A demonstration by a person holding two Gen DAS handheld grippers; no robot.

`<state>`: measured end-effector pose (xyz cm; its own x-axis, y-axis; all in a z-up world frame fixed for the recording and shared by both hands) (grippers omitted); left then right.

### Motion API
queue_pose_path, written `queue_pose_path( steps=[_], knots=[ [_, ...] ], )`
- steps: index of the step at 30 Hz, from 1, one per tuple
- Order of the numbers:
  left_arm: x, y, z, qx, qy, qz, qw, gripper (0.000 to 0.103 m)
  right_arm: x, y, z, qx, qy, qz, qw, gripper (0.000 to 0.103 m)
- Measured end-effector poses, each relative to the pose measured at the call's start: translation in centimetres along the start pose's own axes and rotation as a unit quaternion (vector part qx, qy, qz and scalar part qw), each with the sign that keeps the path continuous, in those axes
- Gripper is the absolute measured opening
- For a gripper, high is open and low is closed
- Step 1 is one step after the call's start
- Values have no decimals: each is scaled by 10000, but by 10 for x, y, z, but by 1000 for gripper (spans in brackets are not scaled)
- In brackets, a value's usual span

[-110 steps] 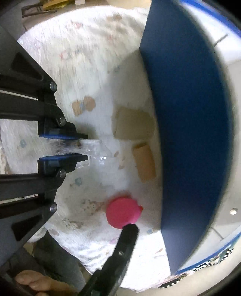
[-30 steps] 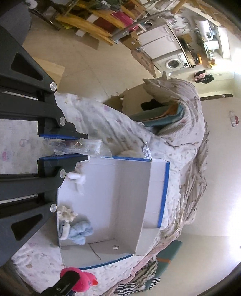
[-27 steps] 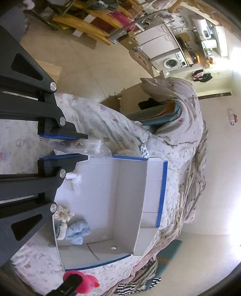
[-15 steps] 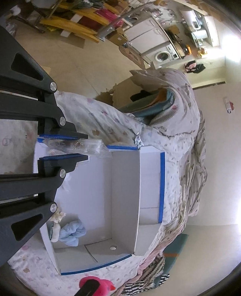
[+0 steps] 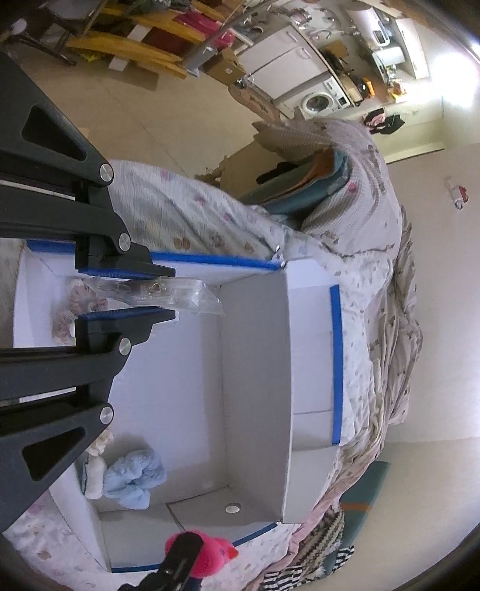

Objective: Organize soft objects
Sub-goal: 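Lift the plastic bag and pink duck and carry them over the box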

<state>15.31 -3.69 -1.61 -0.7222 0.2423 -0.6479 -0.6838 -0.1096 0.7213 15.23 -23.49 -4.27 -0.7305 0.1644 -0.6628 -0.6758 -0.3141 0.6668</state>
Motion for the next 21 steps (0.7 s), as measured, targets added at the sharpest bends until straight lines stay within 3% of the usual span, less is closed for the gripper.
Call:
queue_pose_path(
  steps=[10,16,19,21],
  knots=[
    [7,-34,-12,352,-88,299,9989,13,23,-37,-4,57,-268,784,9965,46],
    [10,-47,-14,482,2,566,9972,13,37,-51,1,556,147,1040,9929,46],
    [12,-51,-16,739,95,733,9945,13,42,-55,-4,587,69,1204,9910,46],
    [13,-51,-19,685,34,762,9947,13,43,-55,-5,606,61,1243,9904,46]
  ],
)
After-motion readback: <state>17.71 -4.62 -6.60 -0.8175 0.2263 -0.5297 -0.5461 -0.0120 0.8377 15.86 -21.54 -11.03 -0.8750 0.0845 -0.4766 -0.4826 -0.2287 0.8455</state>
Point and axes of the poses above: each gripper's, at about its wrist camera, not at the fingertips, and y roughly against the way its jaws point, z to its left, x to its underside, the point moved 2 cm from there along -y, roughly the way its jaws point, and after that the axes turned 9 degrees about -y, right-handed, at the moved point
